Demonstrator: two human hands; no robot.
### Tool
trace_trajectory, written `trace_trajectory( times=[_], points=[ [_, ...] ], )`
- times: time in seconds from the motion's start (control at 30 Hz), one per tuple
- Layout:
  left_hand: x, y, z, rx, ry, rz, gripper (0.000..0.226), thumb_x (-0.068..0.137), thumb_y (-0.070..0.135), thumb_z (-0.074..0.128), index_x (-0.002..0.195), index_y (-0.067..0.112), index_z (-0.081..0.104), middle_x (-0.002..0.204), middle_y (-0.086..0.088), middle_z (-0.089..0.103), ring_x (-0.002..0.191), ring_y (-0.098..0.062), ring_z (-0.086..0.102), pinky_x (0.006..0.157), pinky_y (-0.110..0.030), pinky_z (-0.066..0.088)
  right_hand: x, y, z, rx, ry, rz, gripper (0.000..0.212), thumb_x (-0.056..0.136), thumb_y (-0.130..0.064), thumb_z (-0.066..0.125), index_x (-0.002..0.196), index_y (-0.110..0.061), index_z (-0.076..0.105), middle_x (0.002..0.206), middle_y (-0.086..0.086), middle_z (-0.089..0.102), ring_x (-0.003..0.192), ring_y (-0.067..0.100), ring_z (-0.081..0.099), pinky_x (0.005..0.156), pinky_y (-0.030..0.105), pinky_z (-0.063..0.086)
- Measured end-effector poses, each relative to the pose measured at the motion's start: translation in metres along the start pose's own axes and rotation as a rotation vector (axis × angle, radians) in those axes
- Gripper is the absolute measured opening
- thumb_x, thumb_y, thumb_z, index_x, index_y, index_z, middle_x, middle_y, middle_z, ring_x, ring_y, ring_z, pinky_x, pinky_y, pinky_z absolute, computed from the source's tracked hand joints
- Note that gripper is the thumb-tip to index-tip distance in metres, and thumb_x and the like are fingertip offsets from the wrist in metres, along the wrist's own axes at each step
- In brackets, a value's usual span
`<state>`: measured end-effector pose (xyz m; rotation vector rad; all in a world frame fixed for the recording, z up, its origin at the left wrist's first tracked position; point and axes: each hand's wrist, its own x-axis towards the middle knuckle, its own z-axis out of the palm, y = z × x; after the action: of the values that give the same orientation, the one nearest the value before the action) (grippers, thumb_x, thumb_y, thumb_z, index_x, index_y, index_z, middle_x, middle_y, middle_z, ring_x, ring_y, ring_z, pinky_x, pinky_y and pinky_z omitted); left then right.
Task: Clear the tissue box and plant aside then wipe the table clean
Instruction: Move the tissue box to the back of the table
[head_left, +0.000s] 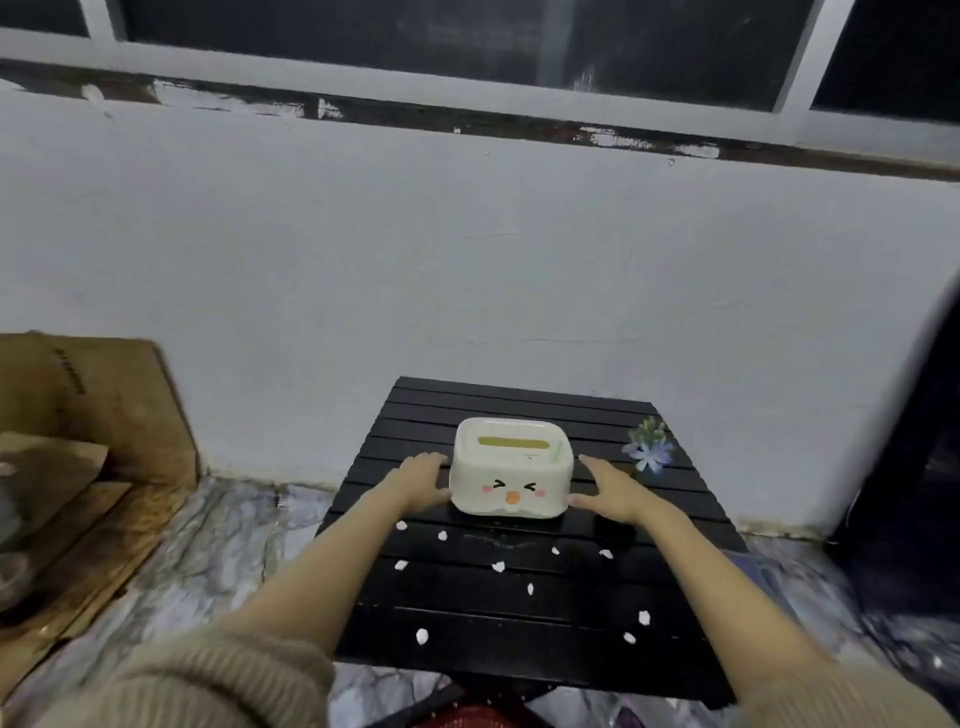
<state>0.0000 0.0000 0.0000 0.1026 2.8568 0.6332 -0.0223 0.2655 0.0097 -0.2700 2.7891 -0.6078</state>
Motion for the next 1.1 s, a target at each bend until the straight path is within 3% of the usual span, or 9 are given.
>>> trace_trajectory(
  times=[0.27,0.5,0.6,0.9,1.1],
  points=[
    [0.023,-0.007,0.025,-0.024,-0.035,-0.015,0.058,0.084,0.027,0.054,0.133,0.012,0.029,0.139,-0.013,0.043,0.127,-0.032,0.040,0.103,-0.046,0.037,0.025,0.001,0.024,0.092,0.080,-0.001,0.066,0.085,-0.033,0.059,0.139,-0.020,0.023,0.143,0.014,0.038,0.125,0.031,0.043,0.102,0.045,0.038],
    [0.036,-0.004,0.033,-0.311,0.056,-0.001,0.055,0.084,0.039,0.052,0.128,0.009,0.035,0.128,-0.012,0.053,0.112,-0.027,0.053,0.097,-0.041,0.044,0.047,0.003,0.032,0.181,0.157,-0.066,0.063,0.085,-0.031,0.061,0.136,-0.019,0.028,0.137,0.009,0.049,0.122,0.026,0.048,0.096,0.040,0.040],
    [0.042,-0.005,0.027,-0.327,0.090,0.022,0.054,0.086,0.038,0.050,0.129,0.008,0.036,0.129,-0.012,0.052,0.113,-0.027,0.052,0.095,-0.037,0.043,0.058,0.001,0.030,0.162,0.189,-0.089,0.065,0.084,-0.035,0.060,0.137,-0.017,0.027,0.136,0.009,0.049,0.123,0.027,0.047,0.098,0.041,0.040],
    [0.088,-0.021,-0.012,-0.199,0.180,0.070,0.043,0.087,0.024,0.048,0.126,0.008,0.039,0.125,-0.015,0.057,0.113,-0.030,0.053,0.097,-0.046,0.044,0.097,-0.013,0.017,0.191,0.255,-0.153,0.060,0.086,-0.036,0.058,0.135,-0.018,0.029,0.137,0.008,0.047,0.122,0.026,0.047,0.098,0.042,0.040],
    [0.129,-0.028,-0.025,-0.267,0.262,0.030,0.038,0.089,0.019,0.046,0.124,0.006,0.039,0.120,-0.018,0.058,0.107,-0.032,0.054,0.091,-0.044,0.046,0.136,-0.026,0.011,0.256,0.291,-0.154,0.057,0.085,-0.031,0.059,0.133,-0.016,0.031,0.134,0.008,0.050,0.120,0.024,0.049,0.099,0.042,0.042]
  ],
)
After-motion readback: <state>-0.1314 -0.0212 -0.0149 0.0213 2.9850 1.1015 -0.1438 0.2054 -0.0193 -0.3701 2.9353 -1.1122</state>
